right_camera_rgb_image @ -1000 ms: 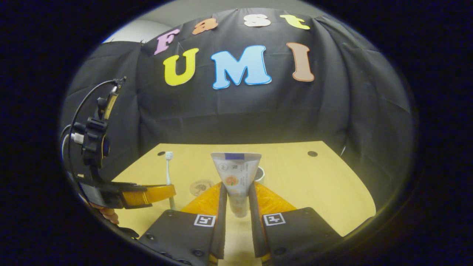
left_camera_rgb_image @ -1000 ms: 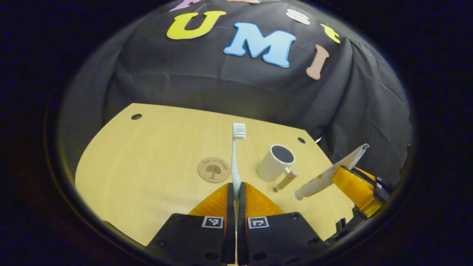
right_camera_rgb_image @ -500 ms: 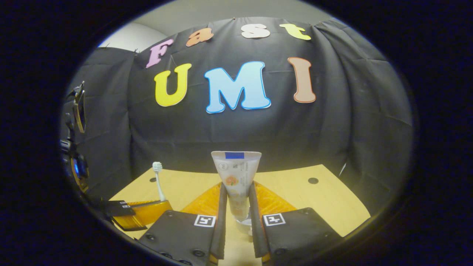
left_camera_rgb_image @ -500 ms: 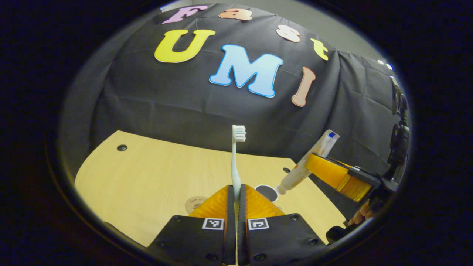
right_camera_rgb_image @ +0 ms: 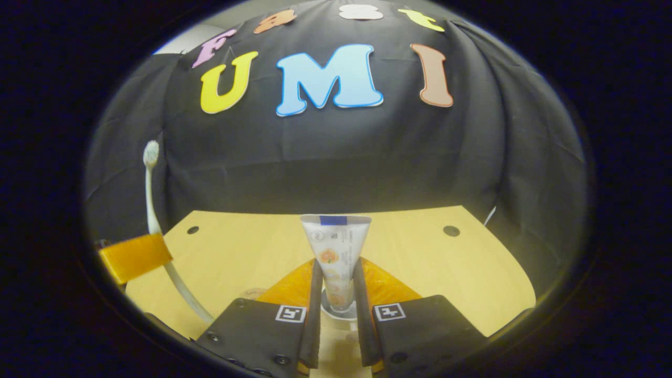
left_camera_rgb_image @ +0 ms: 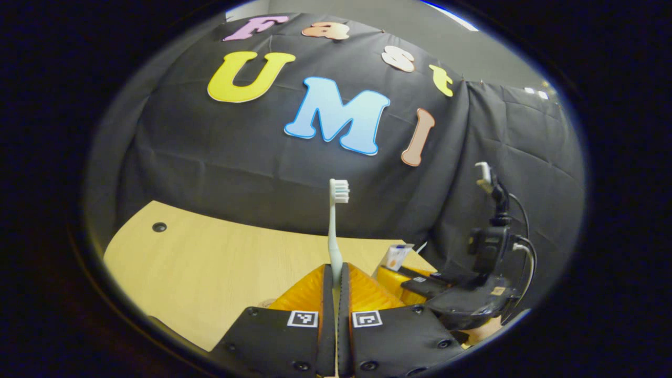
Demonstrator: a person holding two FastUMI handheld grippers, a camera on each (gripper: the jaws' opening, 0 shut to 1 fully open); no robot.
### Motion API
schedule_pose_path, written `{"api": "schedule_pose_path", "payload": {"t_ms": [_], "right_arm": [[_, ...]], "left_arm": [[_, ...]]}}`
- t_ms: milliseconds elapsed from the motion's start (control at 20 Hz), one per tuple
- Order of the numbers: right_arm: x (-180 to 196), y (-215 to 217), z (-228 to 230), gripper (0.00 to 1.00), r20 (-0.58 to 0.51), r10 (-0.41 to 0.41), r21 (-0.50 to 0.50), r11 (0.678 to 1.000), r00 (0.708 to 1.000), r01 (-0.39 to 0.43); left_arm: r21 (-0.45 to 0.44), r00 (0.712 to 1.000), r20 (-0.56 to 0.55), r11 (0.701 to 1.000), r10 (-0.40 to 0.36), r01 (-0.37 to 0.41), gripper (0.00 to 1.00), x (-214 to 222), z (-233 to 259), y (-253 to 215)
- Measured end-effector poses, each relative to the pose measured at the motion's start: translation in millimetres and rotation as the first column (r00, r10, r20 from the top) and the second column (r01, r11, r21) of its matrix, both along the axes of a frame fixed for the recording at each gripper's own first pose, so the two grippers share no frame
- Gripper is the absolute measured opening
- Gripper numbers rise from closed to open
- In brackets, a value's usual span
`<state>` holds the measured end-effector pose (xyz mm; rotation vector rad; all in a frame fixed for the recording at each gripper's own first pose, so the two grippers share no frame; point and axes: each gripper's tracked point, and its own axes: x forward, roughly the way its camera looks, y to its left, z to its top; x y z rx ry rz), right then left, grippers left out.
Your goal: Put the toothbrush and toothpaste on the desktop into the cup, then pick up the cup and place it on the coaster on the desktop.
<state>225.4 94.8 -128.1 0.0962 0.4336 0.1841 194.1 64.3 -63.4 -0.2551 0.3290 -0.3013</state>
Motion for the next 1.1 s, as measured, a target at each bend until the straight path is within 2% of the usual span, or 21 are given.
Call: {"api": "schedule_pose_path", "payload": {"t_ms": [200, 250, 300, 350, 450, 500, 750, 800, 950, 1100], "right_arm": [[3.6, -1.9, -26.8, 0.34, -0.069, 0.001, -0.055, 0.998, 0.998, -0.005], [4.8, -3.7, -32.9, 0.28, -0.085, 0.0, -0.063, 0.998, 0.996, -0.005], [2.3, -6.8, -40.0, 0.34, -0.105, -0.001, -0.063, 0.998, 0.994, -0.006], [1.1, -6.9, -42.6, 0.33, -0.109, 0.002, -0.058, 0.998, 0.994, -0.009], [0.5, -7.1, -46.2, 0.42, -0.114, 0.013, -0.057, 0.998, 0.993, -0.02], [1.3, -9.8, -43.4, 0.42, -0.105, 0.011, -0.071, 0.997, 0.994, -0.018], [-6.8, -19.4, -22.5, 0.57, -0.071, 0.02, -0.062, 0.998, 0.997, -0.024], [-9.4, -22.3, -17.4, 0.57, -0.064, 0.018, -0.054, 0.998, 0.998, -0.022], [-23.0, -33.4, 4.7, 0.68, -0.034, 0.008, -0.022, 1.0, 0.999, -0.009], [-36.8, -49.4, 29.9, 0.69, 0.004, -0.026, 0.022, 0.999, 1.0, 0.026]], "left_arm": [[0.03, 0.998, 0.054, 0.999, -0.021, 0.019, 0.08, 9.1, 12.5, -2.2], [0.032, 0.998, 0.055, 0.999, -0.028, 0.026, 0.09, 8.9, 11.4, -5.6], [0.025, 0.998, 0.056, 0.999, -0.037, 0.035, 0.09, 10.2, 10.4, -8.6], [0.017, 0.998, 0.052, 0.999, -0.041, 0.04, 0.09, 11.9, 8.5, -11.5], [0.006, 0.998, 0.051, 0.999, -0.04, 0.039, 0.09, 16.5, 6.4, -12.3], [0.003, 0.998, 0.047, 0.999, -0.038, 0.037, 0.09, 19.5, 5.3, -14.5], [-0.027, 0.999, 0.025, 0.999, -0.046, 0.047, 0.09, 23.9, -2.6, -29.7], [-0.031, 0.998, 0.024, 0.998, -0.05, 0.051, 0.09, 26.0, -4.3, -33.7], [-0.038, 0.997, 0.021, 0.997, -0.068, 0.069, 0.09, 33.8, -9.4, -47.2], [-0.044, 0.996, 0.029, 0.995, -0.087, 0.088, 0.09, 45.4, -13.3, -58.9]]}}
